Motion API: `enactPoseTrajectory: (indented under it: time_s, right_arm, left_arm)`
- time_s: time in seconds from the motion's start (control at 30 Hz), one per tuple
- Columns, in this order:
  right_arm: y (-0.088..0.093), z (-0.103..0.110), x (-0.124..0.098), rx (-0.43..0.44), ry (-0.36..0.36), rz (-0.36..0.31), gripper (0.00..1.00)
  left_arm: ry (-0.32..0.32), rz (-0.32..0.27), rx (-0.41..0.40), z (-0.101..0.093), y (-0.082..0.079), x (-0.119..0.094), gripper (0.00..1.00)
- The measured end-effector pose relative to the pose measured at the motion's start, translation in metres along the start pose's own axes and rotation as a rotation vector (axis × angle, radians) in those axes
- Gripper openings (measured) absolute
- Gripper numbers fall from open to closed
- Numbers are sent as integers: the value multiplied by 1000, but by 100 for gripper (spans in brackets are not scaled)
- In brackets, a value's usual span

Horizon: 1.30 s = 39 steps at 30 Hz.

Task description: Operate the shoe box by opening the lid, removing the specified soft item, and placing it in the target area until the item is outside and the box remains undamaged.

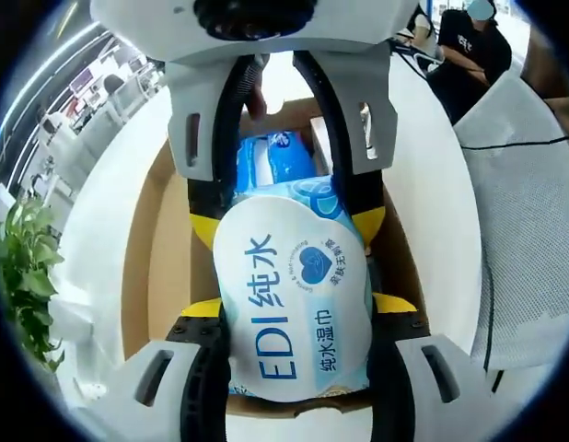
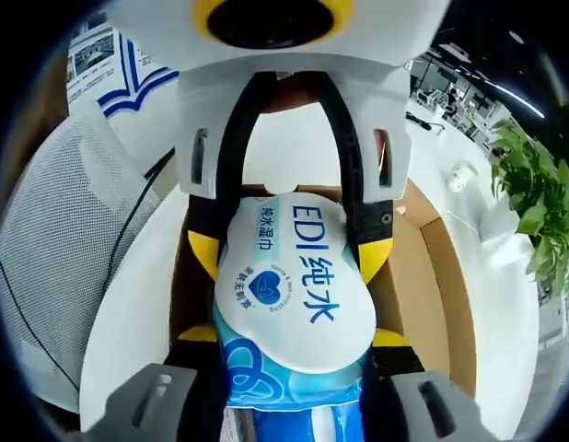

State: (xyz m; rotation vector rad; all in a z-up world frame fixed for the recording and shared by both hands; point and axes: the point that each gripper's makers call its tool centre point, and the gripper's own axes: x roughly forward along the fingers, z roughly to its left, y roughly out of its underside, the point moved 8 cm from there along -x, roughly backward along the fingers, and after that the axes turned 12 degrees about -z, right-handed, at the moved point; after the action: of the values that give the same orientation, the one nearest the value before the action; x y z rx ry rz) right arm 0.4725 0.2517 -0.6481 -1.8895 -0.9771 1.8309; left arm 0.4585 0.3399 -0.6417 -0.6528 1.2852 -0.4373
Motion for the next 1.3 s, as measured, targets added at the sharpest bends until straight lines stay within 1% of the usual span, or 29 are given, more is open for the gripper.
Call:
enactPoseTrajectory:
  time_s: [0.43, 0.53, 0.7, 1.17, 1.2, 1.3]
  right_arm:
    - [-3, 8, -23, 7, 40, -8, 55]
    - [-1, 7, -29, 11, 55, -10, 55]
    - [1, 13, -44, 21, 82, -16, 55]
    - [17, 27, -83, 61, 155, -23, 55]
    - [20, 28, -85, 65, 163, -23, 55]
    - [25, 32, -92, 76, 178, -20, 55]
  left_arm:
    - [5, 7, 44, -5, -21, -6, 58]
    - [5, 8, 61, -6, -30, -7, 58]
    - [15, 11, 89, -8, -44, -7, 58]
    - [45, 12, 167, -15, -85, 7, 59]
    - [48, 11, 176, -16, -89, 8, 59]
    - [58, 9, 192, -19, -98, 12, 58]
